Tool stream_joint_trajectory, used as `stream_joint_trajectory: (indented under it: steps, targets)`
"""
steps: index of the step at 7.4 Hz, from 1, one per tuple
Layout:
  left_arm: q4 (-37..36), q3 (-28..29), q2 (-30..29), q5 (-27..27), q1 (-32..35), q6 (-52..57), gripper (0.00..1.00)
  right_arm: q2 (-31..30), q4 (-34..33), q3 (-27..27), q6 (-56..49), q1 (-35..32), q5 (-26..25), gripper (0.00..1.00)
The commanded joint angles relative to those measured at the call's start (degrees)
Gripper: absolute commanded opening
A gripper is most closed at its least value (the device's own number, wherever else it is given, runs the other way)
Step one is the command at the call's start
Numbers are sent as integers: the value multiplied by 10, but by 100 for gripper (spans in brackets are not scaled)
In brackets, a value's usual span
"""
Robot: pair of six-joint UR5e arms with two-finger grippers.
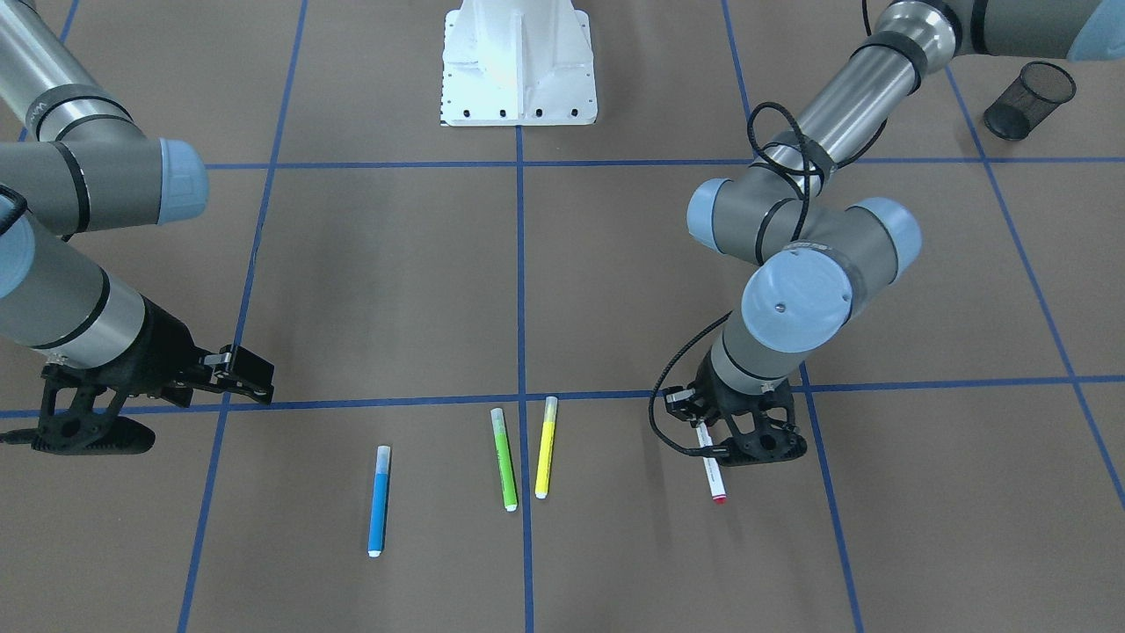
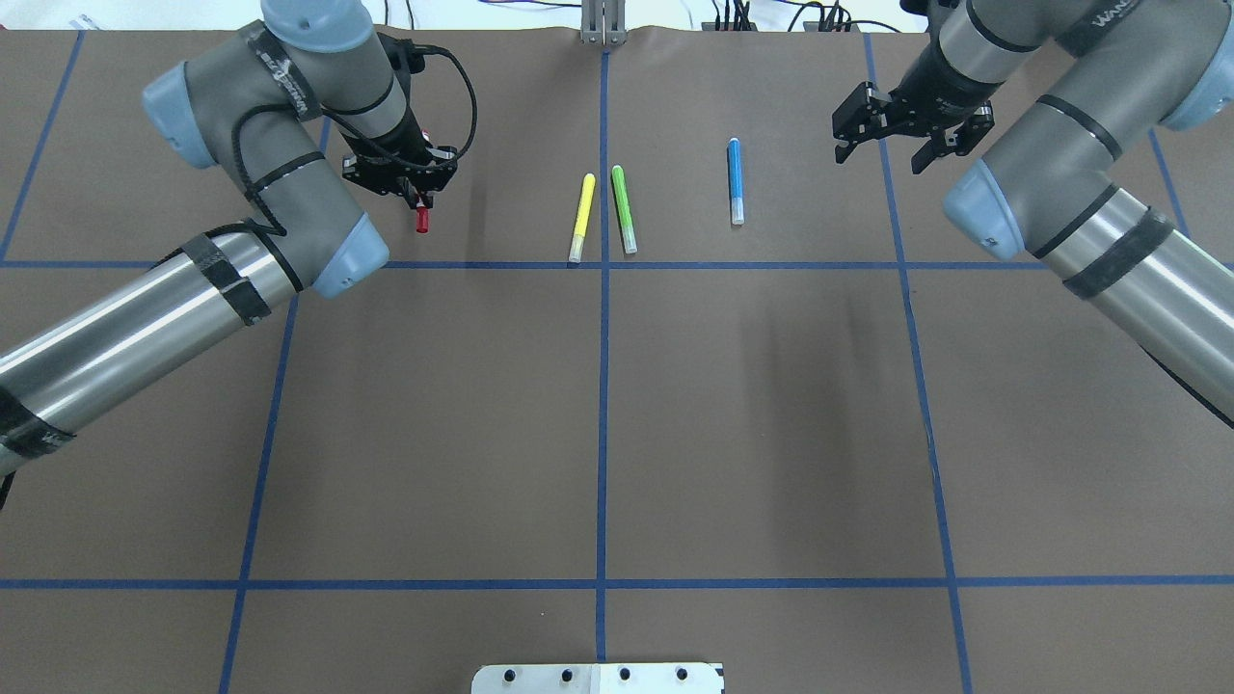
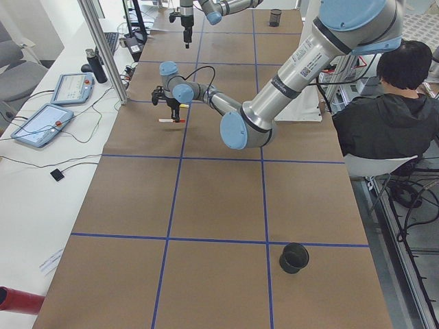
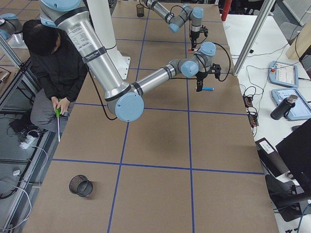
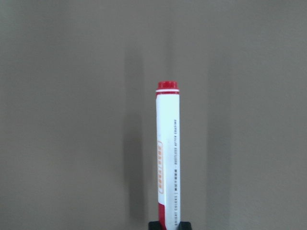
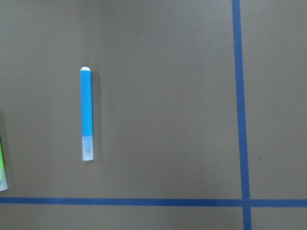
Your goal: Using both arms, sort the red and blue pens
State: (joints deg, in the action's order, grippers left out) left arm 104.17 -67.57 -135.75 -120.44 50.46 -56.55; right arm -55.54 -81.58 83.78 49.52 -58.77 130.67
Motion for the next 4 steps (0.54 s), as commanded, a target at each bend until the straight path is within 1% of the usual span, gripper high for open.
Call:
stream_joint_trajectory:
  steps: [1,2,3,4]
  targets:
    - [-1,-8,20,-1,37,21,0,57,2,-46,2,19,-22,99]
    - [-2,-15,30,-5,54,27,0,85,6,-89,5,39,-64,98]
    - [-2,-15,39,-30,78,28,0,118,7,-135,6,47,-76,97]
    - [-2,-19,49,-56,99,40,0,139,8,-169,6,53,-77,97]
